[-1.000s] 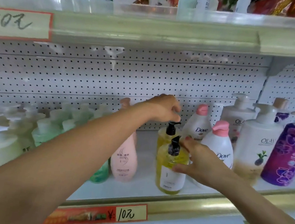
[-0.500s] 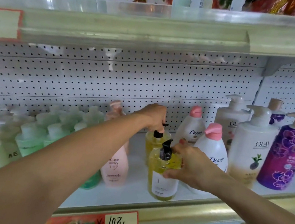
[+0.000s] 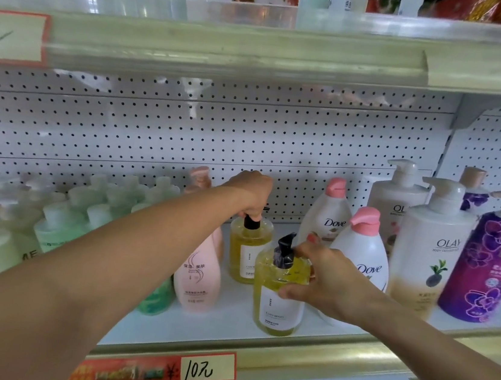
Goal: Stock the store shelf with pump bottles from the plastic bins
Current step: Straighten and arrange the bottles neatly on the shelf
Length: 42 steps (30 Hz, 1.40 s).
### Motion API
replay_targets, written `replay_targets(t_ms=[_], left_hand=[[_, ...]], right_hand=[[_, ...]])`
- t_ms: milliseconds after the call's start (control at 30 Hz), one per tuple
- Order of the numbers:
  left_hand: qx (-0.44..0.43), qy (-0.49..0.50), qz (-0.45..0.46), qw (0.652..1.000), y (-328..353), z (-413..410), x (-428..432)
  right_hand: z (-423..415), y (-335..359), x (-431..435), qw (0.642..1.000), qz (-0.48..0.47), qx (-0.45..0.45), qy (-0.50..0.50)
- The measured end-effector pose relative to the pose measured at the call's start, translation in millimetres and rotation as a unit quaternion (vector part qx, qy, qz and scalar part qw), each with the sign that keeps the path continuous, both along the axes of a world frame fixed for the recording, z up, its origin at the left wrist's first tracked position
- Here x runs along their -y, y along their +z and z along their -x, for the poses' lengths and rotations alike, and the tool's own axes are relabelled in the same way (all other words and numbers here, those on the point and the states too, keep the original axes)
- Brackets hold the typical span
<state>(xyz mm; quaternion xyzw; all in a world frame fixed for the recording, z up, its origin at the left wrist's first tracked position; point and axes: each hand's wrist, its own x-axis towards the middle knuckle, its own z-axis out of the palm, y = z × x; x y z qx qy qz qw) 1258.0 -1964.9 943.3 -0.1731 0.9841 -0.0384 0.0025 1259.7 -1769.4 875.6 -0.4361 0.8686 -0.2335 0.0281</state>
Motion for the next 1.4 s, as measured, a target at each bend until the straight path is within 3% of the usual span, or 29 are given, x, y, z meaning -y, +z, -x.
replay_targets(t_ms=[467, 600, 700, 800, 900, 1400], left_hand=[[-0.013, -0.006, 0.016, 1.000, -1, -6, 1], [-0.097, -0.037, -0.104, 0.989, 11, -33, -14], [-0.164, -0.106, -0.226, 0.954, -4, -83, -21], [-0.129, -0.141, -0.311, 0.931, -31, -124, -22], [-0.102, -0.108, -0.374, 0.915, -41, -133, -21], [-0.169, -0.052, -0.366, 0.914, -51, -137, -30]], right_hand=[[-1, -2, -1, 1.000, 0.010, 0.007, -0.003], [-3, -12, -7, 0.999, 0.044, 0.026, 0.012], [-7, -29, -14, 0.997, 0.079, 0.023, 0.014], [-7, -38, -10, 0.995, 0.095, 0.001, 0.008], [-5, -39, 5, 0.996, 0.090, -0.012, 0.019], [5, -42, 38, 0.994, 0.094, 0.013, 0.058]])
